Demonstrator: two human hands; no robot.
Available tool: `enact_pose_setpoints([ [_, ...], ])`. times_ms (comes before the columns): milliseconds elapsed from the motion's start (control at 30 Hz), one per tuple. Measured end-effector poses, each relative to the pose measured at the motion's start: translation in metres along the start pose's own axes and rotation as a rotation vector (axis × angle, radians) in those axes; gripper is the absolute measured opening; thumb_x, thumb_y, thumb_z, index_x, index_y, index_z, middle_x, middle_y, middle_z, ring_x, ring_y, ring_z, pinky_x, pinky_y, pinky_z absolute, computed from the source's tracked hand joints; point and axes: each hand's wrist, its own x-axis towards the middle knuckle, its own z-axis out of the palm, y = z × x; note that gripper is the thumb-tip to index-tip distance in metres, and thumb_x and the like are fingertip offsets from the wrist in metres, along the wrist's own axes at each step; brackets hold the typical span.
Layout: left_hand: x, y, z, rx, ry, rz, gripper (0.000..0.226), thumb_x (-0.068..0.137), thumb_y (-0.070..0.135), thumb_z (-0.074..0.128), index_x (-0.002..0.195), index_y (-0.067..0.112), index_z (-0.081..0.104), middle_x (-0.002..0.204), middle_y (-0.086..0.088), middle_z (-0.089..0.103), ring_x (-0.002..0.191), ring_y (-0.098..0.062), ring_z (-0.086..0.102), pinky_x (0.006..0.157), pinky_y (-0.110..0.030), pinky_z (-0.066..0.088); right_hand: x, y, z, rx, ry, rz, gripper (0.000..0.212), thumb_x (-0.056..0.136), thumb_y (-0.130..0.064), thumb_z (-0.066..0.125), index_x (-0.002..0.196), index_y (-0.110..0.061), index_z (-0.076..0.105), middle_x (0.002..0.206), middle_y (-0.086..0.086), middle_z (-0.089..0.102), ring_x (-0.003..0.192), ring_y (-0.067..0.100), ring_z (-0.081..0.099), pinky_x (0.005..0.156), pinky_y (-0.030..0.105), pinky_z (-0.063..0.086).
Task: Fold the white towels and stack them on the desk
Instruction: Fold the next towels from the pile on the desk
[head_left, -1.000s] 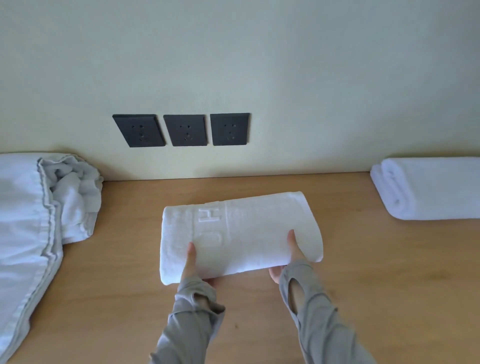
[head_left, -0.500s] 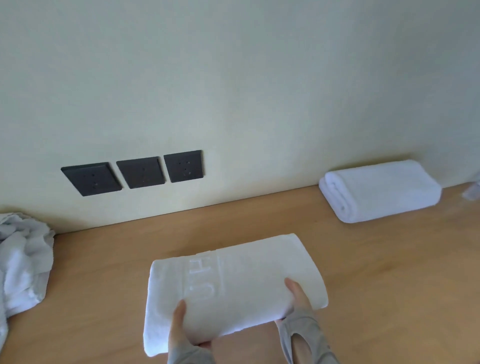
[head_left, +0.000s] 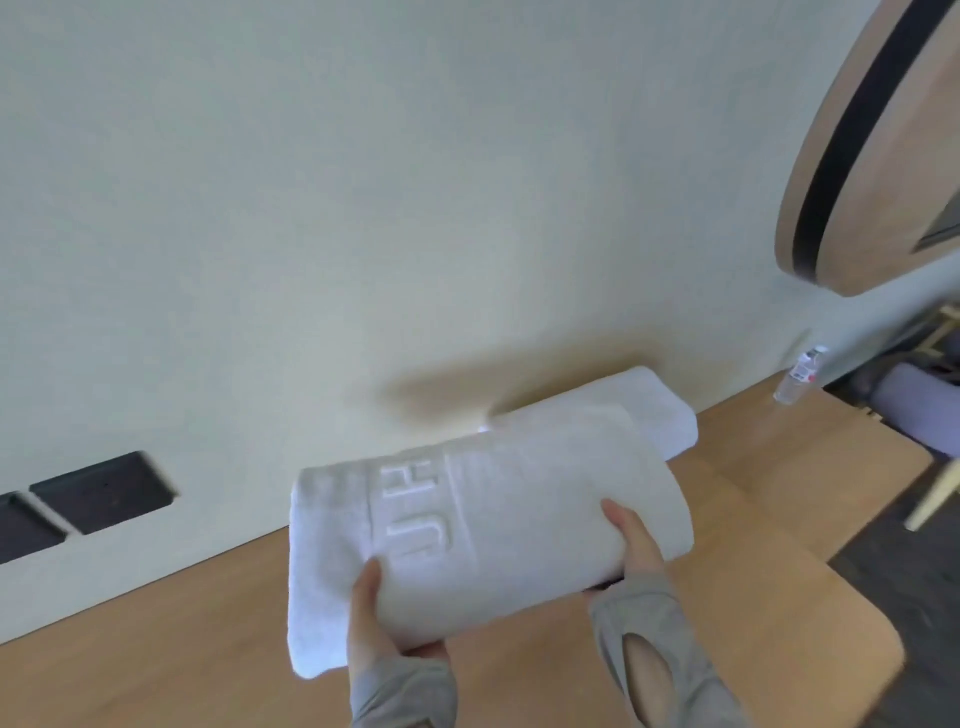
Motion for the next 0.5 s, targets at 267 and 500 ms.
enact_pose_setpoints([
  [267,0.013,-0.14,0.161,0.001,0.024,-0.004,0.027,0.073,0.032,0.076,0.094,0.018,0.065,0.096,0.0,0.071,0.088,-0.019,0.069,0.083,-0.035,0.054,0.141,-0.171,0.041,-0.022,-0.204,-0.123,0.007,0.08,-0.016,0.068,0.085,-0.015,0.064,0.079,0.003,0.072,0.079,0.022,0.067,0.078,0.041,0.055],
  [500,0.087,-0.241,0.181,0.048,0.156,0.108,0.03,0.068,0.033,0.08,0.09,0.021,0.065,0.088,0.002,0.073,0.077,-0.015,0.07,0.06,-0.027,0.053,0.283,-0.196,0.026,-0.111,-0.168,0.02,0.029,0.078,-0.016,0.071,0.106,-0.011,0.063,0.088,0.006,0.072,0.085,0.025,0.068,0.078,0.04,0.056],
])
